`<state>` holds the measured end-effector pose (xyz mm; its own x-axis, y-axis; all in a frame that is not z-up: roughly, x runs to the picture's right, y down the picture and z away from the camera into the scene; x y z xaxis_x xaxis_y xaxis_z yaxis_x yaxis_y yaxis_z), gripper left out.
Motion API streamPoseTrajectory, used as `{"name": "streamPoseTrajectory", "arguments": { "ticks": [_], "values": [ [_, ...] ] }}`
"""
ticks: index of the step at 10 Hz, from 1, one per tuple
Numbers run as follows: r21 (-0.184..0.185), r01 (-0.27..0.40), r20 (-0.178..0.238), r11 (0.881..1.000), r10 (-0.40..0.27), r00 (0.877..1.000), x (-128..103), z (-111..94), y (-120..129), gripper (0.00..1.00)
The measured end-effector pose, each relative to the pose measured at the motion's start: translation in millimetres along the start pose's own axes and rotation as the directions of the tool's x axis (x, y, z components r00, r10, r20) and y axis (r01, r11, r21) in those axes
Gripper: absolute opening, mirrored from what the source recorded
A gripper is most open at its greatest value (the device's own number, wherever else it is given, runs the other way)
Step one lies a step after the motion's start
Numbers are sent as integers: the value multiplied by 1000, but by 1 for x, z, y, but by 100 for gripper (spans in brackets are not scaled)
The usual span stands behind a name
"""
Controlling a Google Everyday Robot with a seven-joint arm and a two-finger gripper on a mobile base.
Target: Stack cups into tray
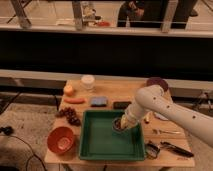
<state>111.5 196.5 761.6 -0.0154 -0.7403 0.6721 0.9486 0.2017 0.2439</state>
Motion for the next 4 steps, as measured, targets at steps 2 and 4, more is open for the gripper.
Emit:
{"name": "streamPoseTrajectory", "arguments": {
  "ticks": [2,4],
  "values": [
    [3,-3,2,1000,3,1000,-6,3,-1,9],
    [7,-10,0,1000,10,1000,-14,3,2,19]
  ]
}}
